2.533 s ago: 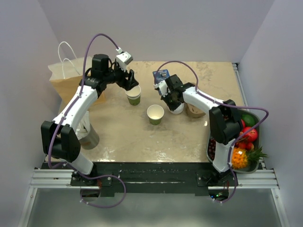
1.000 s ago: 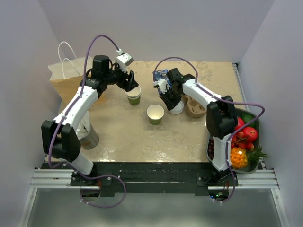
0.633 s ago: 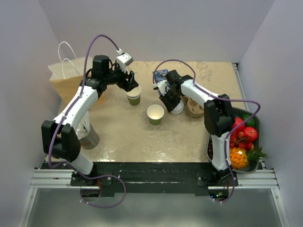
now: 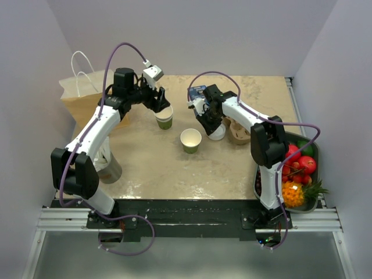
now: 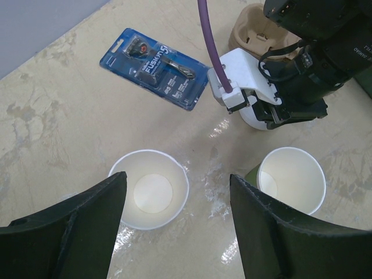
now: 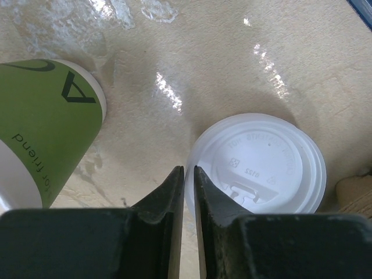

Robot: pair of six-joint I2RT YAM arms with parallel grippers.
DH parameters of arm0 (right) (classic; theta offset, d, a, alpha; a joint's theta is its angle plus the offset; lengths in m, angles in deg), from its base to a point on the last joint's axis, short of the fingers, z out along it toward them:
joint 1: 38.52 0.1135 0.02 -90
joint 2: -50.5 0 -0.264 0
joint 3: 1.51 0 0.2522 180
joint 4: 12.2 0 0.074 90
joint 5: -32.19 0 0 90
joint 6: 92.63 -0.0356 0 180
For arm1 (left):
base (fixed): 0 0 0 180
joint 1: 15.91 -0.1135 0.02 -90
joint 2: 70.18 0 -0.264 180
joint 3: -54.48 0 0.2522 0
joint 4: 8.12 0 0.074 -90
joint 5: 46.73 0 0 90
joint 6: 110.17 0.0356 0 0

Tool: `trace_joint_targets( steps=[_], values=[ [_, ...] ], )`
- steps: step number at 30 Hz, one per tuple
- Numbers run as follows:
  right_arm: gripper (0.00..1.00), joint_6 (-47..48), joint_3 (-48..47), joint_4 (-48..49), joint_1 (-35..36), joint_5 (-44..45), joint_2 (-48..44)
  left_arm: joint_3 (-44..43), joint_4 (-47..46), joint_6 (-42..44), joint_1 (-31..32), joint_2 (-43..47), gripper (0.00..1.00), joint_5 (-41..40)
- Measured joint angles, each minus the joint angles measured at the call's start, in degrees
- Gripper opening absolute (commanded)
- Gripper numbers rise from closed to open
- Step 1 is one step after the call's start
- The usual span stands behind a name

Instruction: Pack the takeout coffee

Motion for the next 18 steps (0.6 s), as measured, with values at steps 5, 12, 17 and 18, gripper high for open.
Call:
trace_joint_targets(
  steps=[5,12,17,18],
  values=[
    [0.00,0.2,0.0,-0.1,0.0,-0.2,0.0,0.0,0.0,0.0,0.0,0.0,0.76,0.0],
    [0.00,0.2,-1.6,-1.2,0.0,-1.7,-0.1,0.0,0.0,0.0,0.0,0.0,0.76,-0.1],
    [0.00,0.2,-3.2,-3.0,-0.3,-3.1,-1.6,0.0,0.0,0.4,0.0,0.0,0.76,-0.1],
    [0.00,0.1,-3.7,-3.4,-0.5,-3.5,-2.2,0.0,0.0,0.5,0.0,0.0,0.75,-0.1]
  ],
)
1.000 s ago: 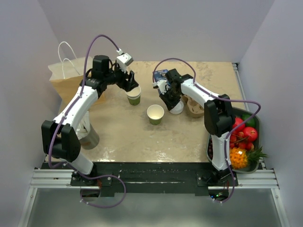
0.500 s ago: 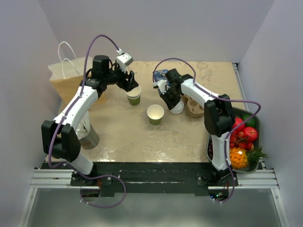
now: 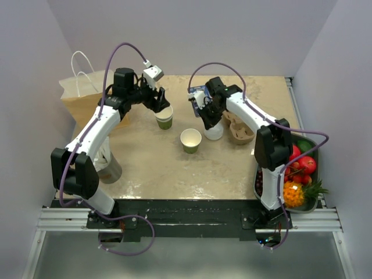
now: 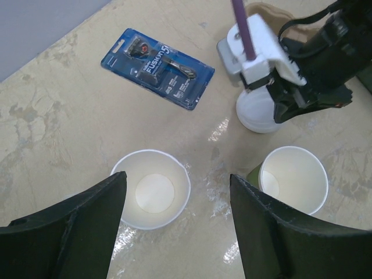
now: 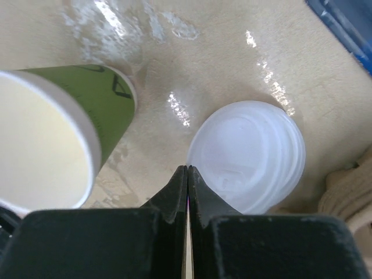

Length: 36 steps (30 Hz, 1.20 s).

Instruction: Pack the takeout coffee

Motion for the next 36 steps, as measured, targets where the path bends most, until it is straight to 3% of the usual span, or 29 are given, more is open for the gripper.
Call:
trace_joint_targets(
  steps=[7,16,18,19,21,29,36],
  values=[
    [0.00,-1.3,-4.6,-2.0,-2.7,-6.1,-5.6,0.0,-0.1,1.1,0.0,0.0,0.76,0.9],
    [0.01,-1.0,-12.7,-6.5,-7.7,-24.4,-6.7,9.6,-4.9,6.4,0.3,6.1,0.77,8.1],
    [0.08,-0.9,-12.6,-6.7,-8.1,-25.4,-6.7,9.6,-5.2,7.7,0.9,6.6,0.77,9.0],
    [0.19,-0.9,-12.0,-6.2,-8.1,-25.4,-6.7,9.6,-5.3,8.1,1.2,6.9,0.77,9.2],
    [0.25,0.5,-9.6,-4.9,-8.1,-24.6,-7.0,9.6,-5.6,8.5,1.7,7.0,0.77,9.3],
    [0.31,21.2,-3.5,-5.2,-8.1,-21.7,-6.7,10.7,-4.6,13.0,2.0,7.7,0.76,8.6],
    [0.30,45.4,-14.6,-14.6,-7.5,-22.0,1.5,10.9,-1.5,16.4,2.0,7.9,0.76,7.8]
  ],
)
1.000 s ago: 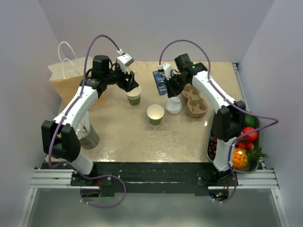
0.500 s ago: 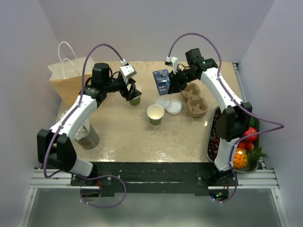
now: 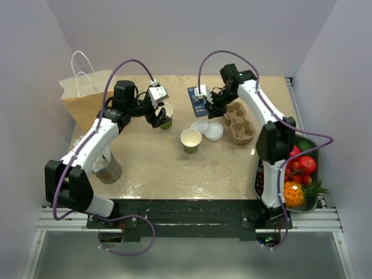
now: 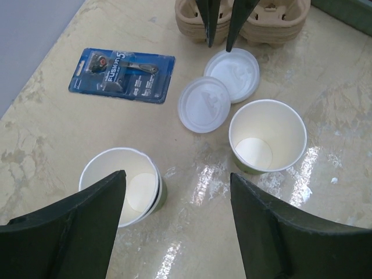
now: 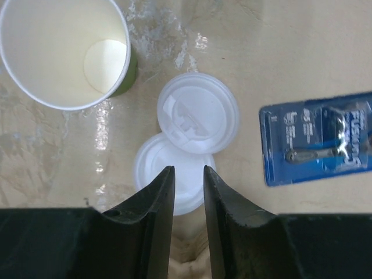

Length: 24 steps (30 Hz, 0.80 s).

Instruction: Pack the takeout coffee

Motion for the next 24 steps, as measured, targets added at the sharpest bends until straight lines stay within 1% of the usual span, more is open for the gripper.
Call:
trace_joint_targets(
  steps=[2,4,9,17,24],
  values=[
    [0.31,6.2,-2.4,-2.3,0.6,0.2,3.6,0.0,0.6,0.5,0.0,0.0,0.76,-0.3],
    [0.31,11.8,-2.8,-4.1,1.5,0.9,6.6,0.0,1.2,0.9,0.0,0.0,0.76,-0.8],
    [0.32,19.7,-1.1,-7.1,4.0,4.1,9.3,0.4,1.4,0.9,0.0,0.3,0.76,-2.4],
    [0.32,25.6,-1.3,-8.1,6.1,7.6,9.3,3.1,0.7,0.5,0.0,2.1,0.76,-3.9],
    [0.33,27.2,-1.3,-8.1,6.1,9.9,10.1,3.2,0.0,-0.1,0.0,2.2,0.76,-3.9]
  ],
)
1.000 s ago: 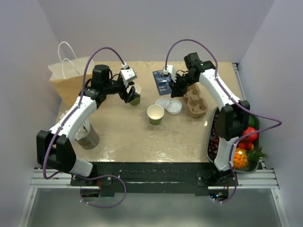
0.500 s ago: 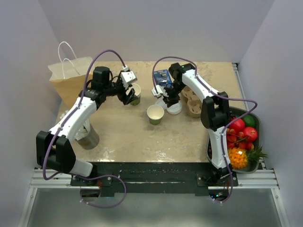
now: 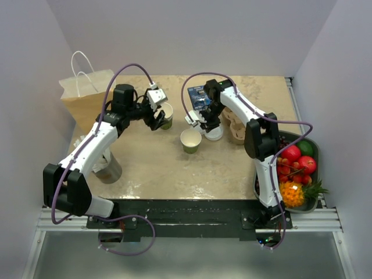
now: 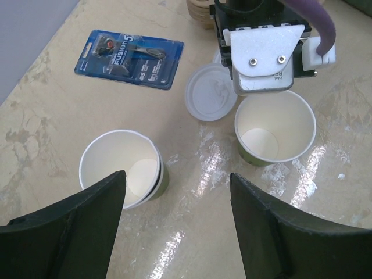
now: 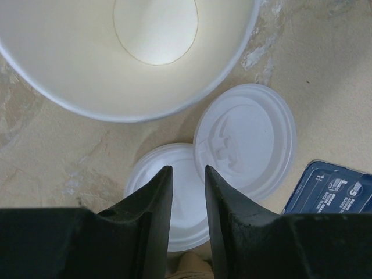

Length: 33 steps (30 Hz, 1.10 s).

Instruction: Pack the takeout coffee

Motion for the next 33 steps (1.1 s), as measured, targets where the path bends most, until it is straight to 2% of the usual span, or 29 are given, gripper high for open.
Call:
trace_joint_targets(
  steps=[7,17,20,24,28,33],
  values=[
    [0.32,0.0,0.0,0.0,0.0,1.2,1.2,0.0,-0.8,-0.9,0.0,0.0,0.77,0.0],
    [0.24,-0.1,2.9,1.2,0.7,2.6,1.2,0.0,-1.7,-1.5,0.0,0.0,0.77,-0.4],
    [0.20,-0.5,3.9,2.5,1.0,2.7,1.2,0.0,-1.8,-1.8,0.0,-0.1,0.77,-0.5],
    [0.07,-1.2,6.1,5.5,1.2,3.0,1.1,0.0,-1.9,-2.1,0.0,-0.1,0.77,-0.7],
    [0.00,-2.4,7.3,7.5,1.3,3.2,-0.1,0.0,-1.9,-2.4,0.0,-0.1,0.77,-0.8],
    [0.00,-5.6,7.4,9.9,1.3,2.9,-2.3,0.0,-2.3,-2.5,0.0,-0.1,0.77,-0.8]
  ],
)
